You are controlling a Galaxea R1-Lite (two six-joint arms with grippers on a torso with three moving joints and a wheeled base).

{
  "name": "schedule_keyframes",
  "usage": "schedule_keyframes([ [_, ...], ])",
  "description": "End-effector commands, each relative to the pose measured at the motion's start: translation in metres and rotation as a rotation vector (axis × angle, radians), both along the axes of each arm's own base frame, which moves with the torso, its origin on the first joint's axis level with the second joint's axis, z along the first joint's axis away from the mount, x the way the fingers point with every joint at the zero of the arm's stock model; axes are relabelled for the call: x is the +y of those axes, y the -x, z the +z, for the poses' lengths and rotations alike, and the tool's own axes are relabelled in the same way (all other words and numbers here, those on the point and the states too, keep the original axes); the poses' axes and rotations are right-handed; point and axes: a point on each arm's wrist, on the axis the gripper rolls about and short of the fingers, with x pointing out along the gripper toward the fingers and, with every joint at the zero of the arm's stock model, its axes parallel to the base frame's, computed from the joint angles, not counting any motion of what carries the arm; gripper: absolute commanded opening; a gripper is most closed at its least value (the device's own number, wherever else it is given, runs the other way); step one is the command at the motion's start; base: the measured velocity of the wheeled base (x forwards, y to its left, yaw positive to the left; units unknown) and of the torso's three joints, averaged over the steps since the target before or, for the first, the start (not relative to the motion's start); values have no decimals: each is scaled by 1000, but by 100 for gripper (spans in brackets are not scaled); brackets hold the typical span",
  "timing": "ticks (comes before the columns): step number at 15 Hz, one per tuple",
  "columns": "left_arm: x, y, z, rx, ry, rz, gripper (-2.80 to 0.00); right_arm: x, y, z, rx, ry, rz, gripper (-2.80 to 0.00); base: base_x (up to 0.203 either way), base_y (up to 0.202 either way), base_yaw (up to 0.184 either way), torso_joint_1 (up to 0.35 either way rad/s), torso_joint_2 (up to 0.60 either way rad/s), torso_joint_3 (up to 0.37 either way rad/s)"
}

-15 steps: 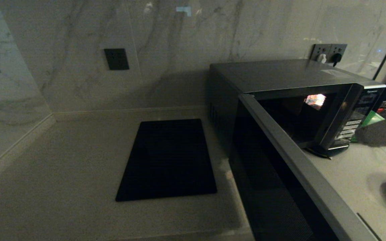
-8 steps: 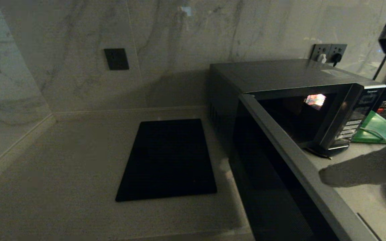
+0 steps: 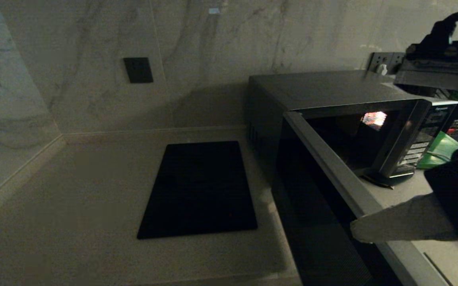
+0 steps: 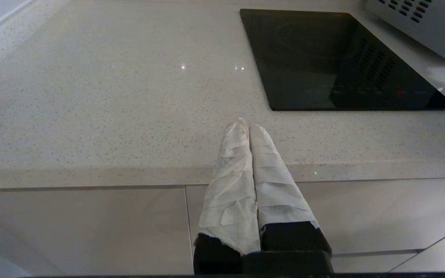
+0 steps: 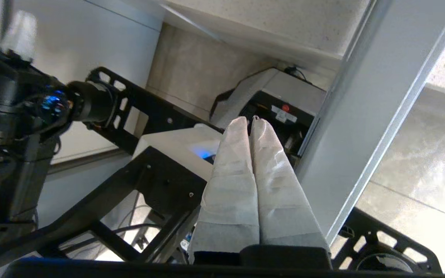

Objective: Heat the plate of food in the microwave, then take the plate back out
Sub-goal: Close the microwave oven

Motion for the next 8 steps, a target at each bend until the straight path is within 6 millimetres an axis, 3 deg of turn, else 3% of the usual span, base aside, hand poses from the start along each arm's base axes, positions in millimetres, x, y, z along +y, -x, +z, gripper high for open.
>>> schedule_keyframes([
  [1, 0, 0, 0, 1, 1, 0, -280, 3, -1, -4, 23, 21, -13, -280, 0, 0, 0, 0, 0, 0],
  [8, 0, 0, 0, 1, 1, 0, -280, 8, -4, -14, 78, 58, -59, -280, 0, 0, 0, 0, 0, 0],
])
